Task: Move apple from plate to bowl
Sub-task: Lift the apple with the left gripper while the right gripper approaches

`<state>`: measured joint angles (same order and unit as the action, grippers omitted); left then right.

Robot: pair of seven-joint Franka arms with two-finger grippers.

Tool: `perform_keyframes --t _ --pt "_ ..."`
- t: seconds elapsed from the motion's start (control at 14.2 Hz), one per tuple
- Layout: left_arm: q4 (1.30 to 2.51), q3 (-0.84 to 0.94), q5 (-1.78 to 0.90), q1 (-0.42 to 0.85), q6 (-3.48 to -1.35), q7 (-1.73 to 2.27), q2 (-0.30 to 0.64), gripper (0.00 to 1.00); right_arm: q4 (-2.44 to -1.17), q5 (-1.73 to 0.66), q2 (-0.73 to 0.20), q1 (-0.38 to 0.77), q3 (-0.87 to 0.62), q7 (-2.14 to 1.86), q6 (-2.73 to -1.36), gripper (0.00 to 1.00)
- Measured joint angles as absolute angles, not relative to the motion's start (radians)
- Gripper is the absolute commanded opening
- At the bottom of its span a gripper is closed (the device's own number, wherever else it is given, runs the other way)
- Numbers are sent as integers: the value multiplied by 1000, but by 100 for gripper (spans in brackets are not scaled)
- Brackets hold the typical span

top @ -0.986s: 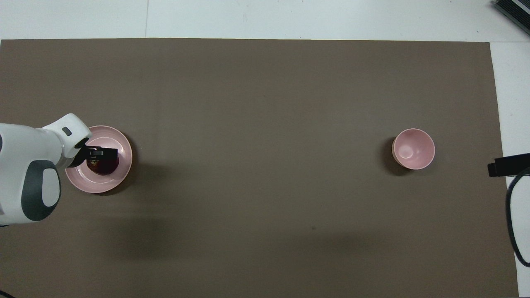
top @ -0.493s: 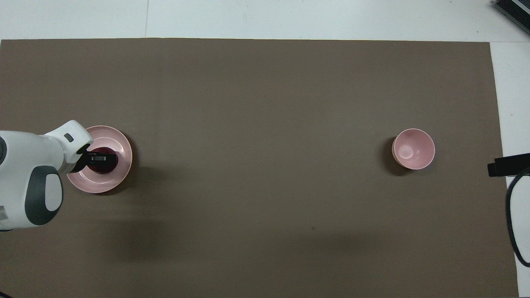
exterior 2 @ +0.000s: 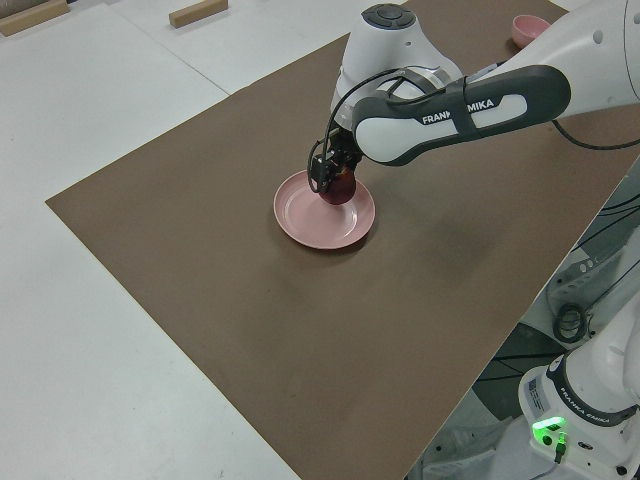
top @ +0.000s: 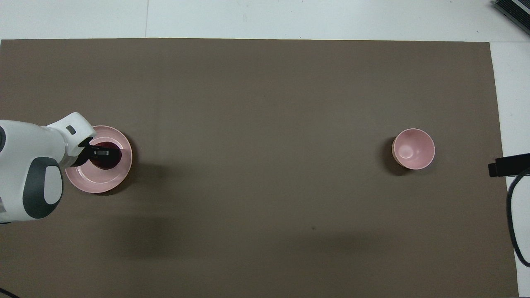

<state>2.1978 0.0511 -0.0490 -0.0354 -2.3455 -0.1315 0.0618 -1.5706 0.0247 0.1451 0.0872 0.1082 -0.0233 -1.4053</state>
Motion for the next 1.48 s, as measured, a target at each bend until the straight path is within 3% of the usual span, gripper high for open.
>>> perform_keyframes --t 0.28,0.77,1.48 --pt "2129 114 -235 -34 -2237 -138 31 0 -1581 13 145 88 107 -58 -1405 100" --pt "2127 326 -572 -31 -2241 -53 14 0 -1644 -166 144 93 104 124 -1405 100" --pt "2127 632 -1046 -31 -2597 15 14 0 -1736 -503 130 131 105 658 -1439 100"
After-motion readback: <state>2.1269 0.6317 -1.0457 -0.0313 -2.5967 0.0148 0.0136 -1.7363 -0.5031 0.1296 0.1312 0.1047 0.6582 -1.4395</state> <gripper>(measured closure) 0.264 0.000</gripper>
